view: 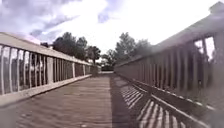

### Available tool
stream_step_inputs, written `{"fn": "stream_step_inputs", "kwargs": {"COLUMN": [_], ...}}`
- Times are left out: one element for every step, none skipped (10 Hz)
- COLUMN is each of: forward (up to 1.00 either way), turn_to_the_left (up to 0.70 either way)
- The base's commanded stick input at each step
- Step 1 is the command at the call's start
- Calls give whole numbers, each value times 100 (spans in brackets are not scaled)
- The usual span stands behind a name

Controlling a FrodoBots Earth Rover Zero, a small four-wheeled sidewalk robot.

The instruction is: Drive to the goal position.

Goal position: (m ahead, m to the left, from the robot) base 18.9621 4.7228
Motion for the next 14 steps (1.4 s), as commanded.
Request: {"fn": "stream_step_inputs", "kwargs": {"forward": [100, 100, 100, 100, 100, 100, 100, 100, 100, 100, 100, 100, 100, 100], "turn_to_the_left": [0, 0, 0, 0, 0, 0, 0, 0, 0, 0, 0, 0, 0, 0]}}
